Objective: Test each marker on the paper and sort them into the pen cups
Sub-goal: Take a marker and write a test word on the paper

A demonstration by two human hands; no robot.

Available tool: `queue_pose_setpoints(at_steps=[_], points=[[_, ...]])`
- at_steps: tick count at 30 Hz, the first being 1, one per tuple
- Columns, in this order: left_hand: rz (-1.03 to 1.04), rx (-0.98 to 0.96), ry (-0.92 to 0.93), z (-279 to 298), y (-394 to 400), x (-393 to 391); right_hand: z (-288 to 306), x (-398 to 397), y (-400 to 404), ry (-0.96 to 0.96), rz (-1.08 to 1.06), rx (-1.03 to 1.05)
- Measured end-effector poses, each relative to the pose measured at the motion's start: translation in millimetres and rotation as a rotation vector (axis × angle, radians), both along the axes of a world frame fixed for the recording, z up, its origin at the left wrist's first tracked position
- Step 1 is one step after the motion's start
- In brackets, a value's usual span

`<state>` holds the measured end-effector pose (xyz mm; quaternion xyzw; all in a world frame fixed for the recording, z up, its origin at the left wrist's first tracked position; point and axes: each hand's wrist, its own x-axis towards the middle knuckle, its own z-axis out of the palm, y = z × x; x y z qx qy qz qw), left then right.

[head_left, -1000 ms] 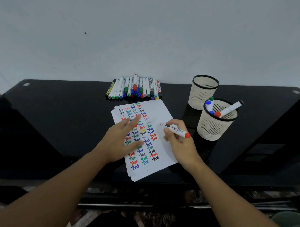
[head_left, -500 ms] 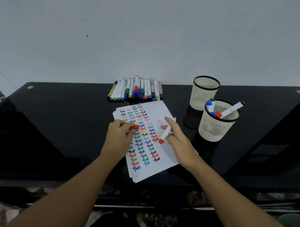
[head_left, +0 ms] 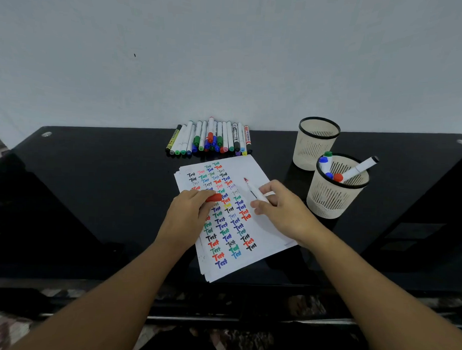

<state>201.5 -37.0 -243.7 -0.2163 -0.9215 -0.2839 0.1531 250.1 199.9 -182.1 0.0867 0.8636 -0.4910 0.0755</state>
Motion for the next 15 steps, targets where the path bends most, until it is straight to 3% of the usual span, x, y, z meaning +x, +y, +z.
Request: queue_pose_setpoints(at_steps=[6, 11, 15], points=[[-0.005, -0.002, 0.021, 4.5, 0.4, 4.6, 2.2, -4.2, -2.5, -0.024, -0.01, -0.004], [-0.002, -0.003, 0.006, 3.8, 1.0, 3.5, 7.3, -4.9, 3.4, 0.101, 0.149, 0.466], [0.004, -0.017, 0.031, 2.6, -0.3, 4.3, 0.7, -12.2, 0.1, 0.138, 0.215, 0.592]])
